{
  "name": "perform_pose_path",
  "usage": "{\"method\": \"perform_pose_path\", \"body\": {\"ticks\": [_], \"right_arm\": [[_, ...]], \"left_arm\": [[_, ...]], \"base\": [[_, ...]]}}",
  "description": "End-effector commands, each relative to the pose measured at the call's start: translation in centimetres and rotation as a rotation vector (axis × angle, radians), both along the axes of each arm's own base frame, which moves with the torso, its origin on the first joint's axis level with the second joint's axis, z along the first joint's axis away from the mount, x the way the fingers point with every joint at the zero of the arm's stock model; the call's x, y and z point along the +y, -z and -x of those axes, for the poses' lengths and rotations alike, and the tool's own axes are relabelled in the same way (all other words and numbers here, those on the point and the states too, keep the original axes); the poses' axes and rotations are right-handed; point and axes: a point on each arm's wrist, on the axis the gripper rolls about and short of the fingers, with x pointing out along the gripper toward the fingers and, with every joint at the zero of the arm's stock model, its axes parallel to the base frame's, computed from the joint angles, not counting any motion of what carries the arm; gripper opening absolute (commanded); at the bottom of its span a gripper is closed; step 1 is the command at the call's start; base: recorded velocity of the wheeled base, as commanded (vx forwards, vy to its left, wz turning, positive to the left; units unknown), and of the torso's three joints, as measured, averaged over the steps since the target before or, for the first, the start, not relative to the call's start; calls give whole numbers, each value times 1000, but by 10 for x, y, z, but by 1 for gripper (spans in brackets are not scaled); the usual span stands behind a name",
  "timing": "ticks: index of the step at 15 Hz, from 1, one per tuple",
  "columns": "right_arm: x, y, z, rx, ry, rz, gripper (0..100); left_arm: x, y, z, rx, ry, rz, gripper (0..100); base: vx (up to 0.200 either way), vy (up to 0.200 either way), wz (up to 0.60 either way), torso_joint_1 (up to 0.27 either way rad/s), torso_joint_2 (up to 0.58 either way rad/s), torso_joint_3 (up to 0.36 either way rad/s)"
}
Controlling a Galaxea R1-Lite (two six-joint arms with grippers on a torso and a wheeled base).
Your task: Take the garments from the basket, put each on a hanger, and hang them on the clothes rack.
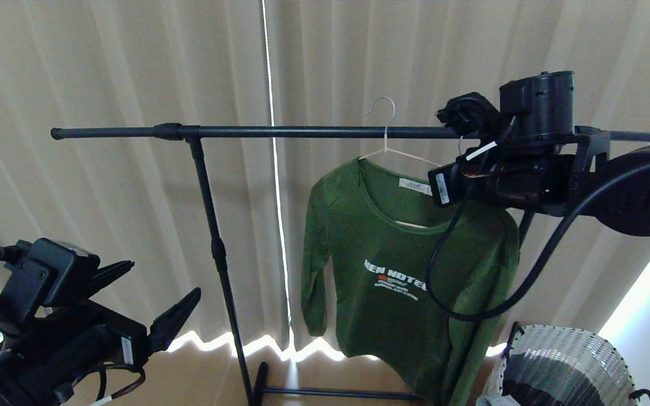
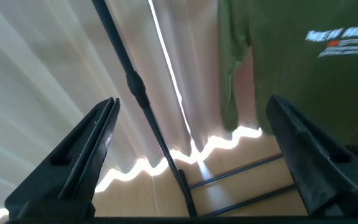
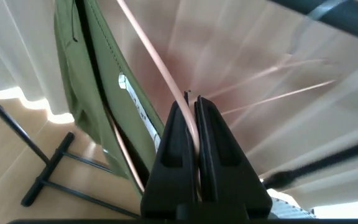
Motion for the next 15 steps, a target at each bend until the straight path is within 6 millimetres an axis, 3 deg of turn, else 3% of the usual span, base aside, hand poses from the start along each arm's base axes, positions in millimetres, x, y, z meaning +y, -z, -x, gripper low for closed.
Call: {"method": "perform_pose_path", "body": {"ticks": [1,11,12,15], "right_arm": [[7,21,-22,42,12,22,0],[9,26,-23,54,8,28,0],[10,26,-23,53,5,27,100],[19,22,-15,44,-19,-3,100]], "left_arm": [[0,-1,1,-4,-1,1,100],[0,-1,1,-4,0,1,100],[0,-1,1,-4,0,1,100],[0,-1,0,-4,0,1,100]], "base": [[0,0,0,0,0,0],[0,0,0,0,0,0],[0,0,0,0,0,0],[0,0,0,0,0,0]]}}
